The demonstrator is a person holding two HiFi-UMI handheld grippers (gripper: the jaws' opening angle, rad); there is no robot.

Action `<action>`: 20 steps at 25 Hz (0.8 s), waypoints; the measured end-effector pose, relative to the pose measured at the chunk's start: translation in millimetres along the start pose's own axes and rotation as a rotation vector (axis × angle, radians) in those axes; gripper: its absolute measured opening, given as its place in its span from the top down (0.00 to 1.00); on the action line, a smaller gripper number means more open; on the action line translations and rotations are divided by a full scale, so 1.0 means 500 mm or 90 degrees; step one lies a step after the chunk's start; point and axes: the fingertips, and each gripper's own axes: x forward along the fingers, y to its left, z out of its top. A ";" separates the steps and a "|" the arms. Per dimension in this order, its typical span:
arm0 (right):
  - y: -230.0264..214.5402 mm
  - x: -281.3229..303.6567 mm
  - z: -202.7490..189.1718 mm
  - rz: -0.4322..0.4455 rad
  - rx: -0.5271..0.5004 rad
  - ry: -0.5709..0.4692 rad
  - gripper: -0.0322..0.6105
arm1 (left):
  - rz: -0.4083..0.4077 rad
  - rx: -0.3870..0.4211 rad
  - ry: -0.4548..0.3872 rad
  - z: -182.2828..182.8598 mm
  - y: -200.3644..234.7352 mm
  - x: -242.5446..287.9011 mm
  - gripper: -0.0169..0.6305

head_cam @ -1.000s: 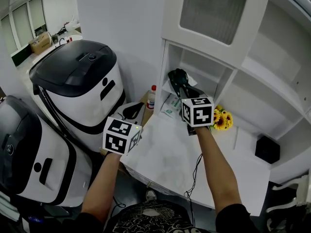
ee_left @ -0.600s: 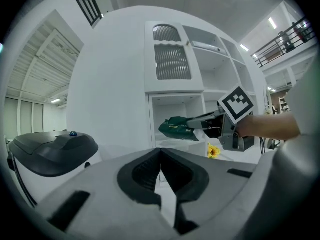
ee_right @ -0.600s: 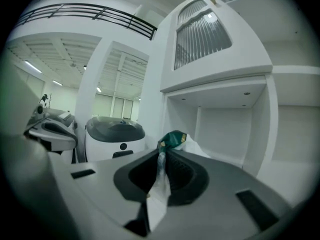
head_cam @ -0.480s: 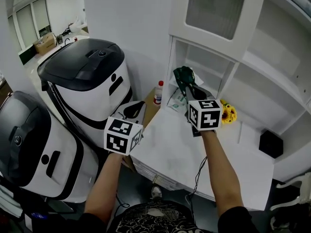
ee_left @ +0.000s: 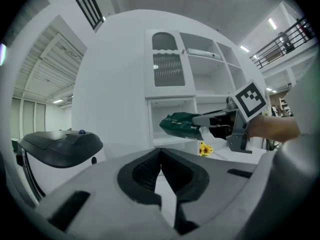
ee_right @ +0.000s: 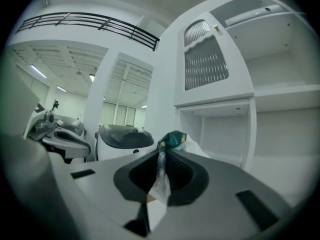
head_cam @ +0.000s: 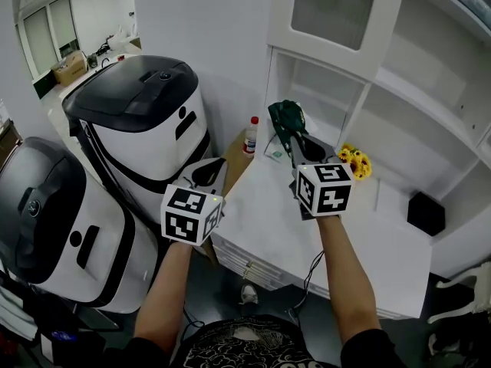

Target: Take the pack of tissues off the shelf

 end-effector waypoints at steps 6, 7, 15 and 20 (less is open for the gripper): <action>0.040 -0.075 -0.009 0.002 -0.005 -0.018 0.91 | -0.010 -0.005 -0.004 -0.010 -0.036 -0.039 0.96; 0.045 -0.086 -0.013 0.002 -0.005 -0.020 0.91 | -0.012 -0.005 -0.004 -0.011 -0.043 -0.044 0.96; 0.071 -0.162 -0.045 -0.008 0.015 -0.030 0.91 | -0.014 -0.005 -0.005 -0.030 -0.080 -0.090 0.96; 0.096 -0.199 -0.070 -0.010 0.012 -0.027 0.91 | -0.011 -0.011 -0.005 -0.046 -0.089 -0.119 0.96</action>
